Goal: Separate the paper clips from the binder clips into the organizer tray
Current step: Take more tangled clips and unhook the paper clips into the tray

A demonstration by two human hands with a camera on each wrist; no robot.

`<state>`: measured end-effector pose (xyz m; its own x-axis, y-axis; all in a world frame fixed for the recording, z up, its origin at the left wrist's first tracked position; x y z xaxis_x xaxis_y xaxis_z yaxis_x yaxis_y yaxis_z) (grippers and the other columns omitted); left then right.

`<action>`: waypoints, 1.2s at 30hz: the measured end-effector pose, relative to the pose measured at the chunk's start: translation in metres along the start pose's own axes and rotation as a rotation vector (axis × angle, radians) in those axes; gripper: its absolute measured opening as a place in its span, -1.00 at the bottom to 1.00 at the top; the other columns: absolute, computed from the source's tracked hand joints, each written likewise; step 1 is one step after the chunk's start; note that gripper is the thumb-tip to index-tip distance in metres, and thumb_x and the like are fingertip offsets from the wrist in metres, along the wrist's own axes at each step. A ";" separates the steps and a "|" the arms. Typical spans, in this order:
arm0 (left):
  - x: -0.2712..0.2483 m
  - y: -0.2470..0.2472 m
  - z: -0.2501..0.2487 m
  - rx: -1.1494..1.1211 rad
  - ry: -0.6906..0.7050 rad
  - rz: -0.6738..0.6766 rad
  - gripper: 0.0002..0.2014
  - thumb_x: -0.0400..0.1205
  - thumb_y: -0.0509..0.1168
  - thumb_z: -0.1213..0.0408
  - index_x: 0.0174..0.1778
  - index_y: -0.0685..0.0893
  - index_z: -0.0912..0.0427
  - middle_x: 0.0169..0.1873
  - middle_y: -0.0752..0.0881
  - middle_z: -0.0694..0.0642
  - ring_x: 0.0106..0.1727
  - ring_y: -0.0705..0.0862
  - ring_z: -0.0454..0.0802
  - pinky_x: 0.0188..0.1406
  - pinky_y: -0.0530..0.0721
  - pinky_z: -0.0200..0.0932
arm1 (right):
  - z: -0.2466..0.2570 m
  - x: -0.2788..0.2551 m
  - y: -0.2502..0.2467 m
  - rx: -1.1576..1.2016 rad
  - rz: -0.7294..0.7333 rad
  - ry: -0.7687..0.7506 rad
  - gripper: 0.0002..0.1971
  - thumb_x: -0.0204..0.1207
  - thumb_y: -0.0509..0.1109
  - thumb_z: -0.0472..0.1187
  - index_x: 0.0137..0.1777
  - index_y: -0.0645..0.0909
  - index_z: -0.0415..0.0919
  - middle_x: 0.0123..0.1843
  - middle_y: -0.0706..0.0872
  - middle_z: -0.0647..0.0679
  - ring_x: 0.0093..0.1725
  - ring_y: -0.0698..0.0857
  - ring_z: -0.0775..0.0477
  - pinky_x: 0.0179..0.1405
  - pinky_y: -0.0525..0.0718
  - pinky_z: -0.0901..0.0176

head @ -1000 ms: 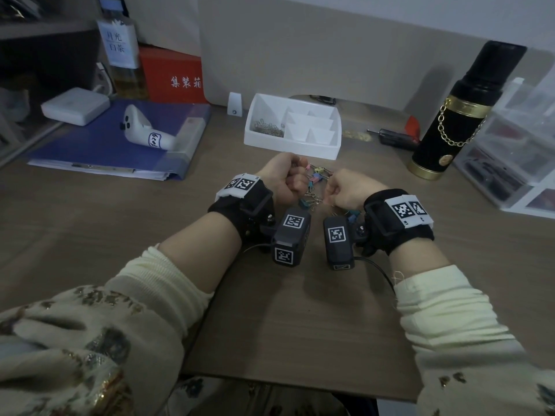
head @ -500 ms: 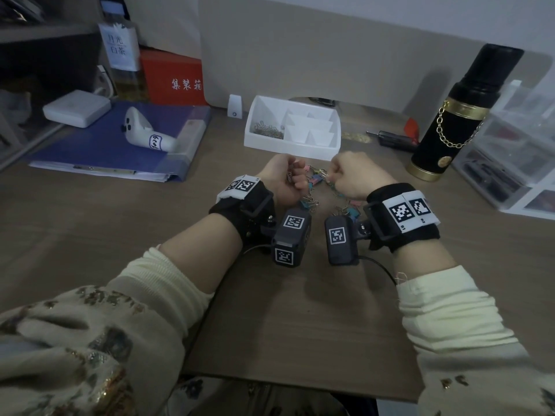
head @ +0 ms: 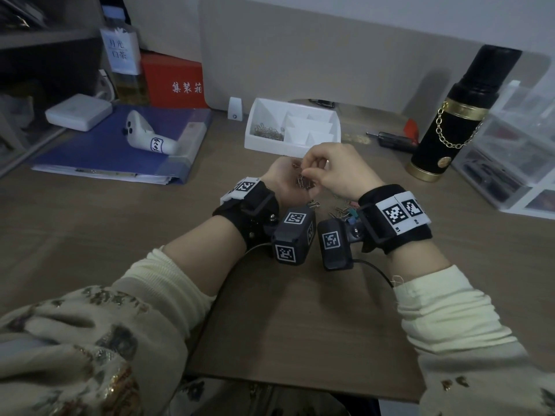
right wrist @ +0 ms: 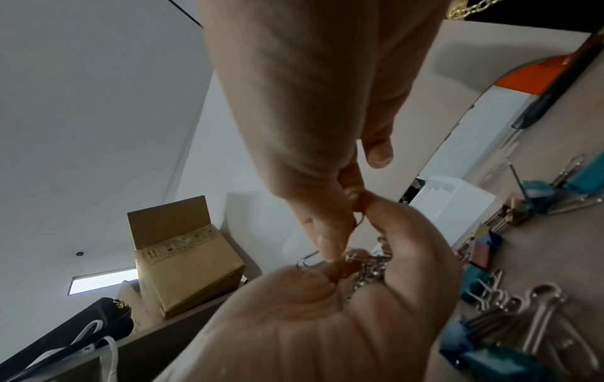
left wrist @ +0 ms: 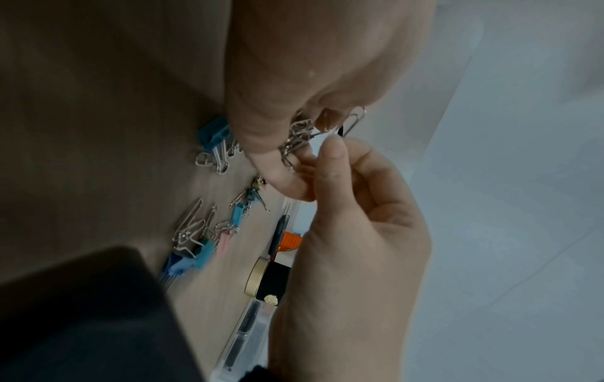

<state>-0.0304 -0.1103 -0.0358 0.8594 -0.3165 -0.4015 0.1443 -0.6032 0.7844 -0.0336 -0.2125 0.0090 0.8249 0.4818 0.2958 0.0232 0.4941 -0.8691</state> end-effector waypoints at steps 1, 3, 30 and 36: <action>-0.002 0.001 0.001 0.018 -0.005 0.006 -0.68 0.71 -0.01 0.35 -0.24 0.58 0.29 -0.27 0.64 0.13 -0.21 0.62 0.00 -0.10 0.71 -0.20 | 0.001 -0.001 0.000 -0.002 -0.002 -0.010 -0.96 0.45 0.48 -0.26 -0.21 0.72 -0.13 -0.24 0.74 -0.05 -0.18 0.67 0.00 -0.05 0.69 0.05; -0.004 0.003 0.004 0.048 -0.010 0.010 -0.66 0.72 -0.01 0.33 -0.27 0.59 0.26 -0.36 0.65 0.11 -0.25 0.64 -0.02 -0.36 0.73 -0.21 | 0.002 -0.001 0.000 0.009 -0.018 -0.023 -0.97 0.42 0.50 -0.24 -0.20 0.75 -0.11 -0.21 0.76 -0.05 -0.15 0.68 0.00 -0.03 0.68 0.07; -0.001 -0.015 -0.014 -0.084 0.172 -0.135 -0.63 0.65 -0.04 0.39 -0.50 0.18 0.07 -0.82 0.18 -0.06 -0.86 0.11 -0.16 -0.86 0.00 -0.44 | -0.021 -0.006 0.017 -0.045 0.457 0.221 -0.93 0.44 0.52 -0.30 -0.17 0.68 -0.15 -0.33 0.69 0.07 -0.34 0.62 0.17 -0.34 0.56 0.42; 0.002 -0.017 -0.015 -0.083 0.169 -0.139 -0.61 0.65 -0.03 0.39 -0.54 0.23 0.09 -0.80 0.18 -0.06 -0.85 0.11 -0.17 -0.84 -0.01 -0.44 | -0.029 -0.001 0.010 -0.102 0.217 0.268 -0.92 0.52 0.44 -0.23 -0.21 0.66 -0.14 -0.27 0.66 0.09 -0.26 0.61 0.16 -0.19 0.53 0.32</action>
<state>-0.0241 -0.0897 -0.0427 0.8974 -0.1033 -0.4290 0.3009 -0.5678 0.7662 -0.0176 -0.2292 -0.0110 0.9353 0.3539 -0.0028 -0.1237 0.3195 -0.9395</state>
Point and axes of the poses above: each hand's wrist, its own x-axis towards the middle knuckle, its own y-axis out of the palm, z = x × y, the point moved 2 cm from there along x, towards the middle knuckle
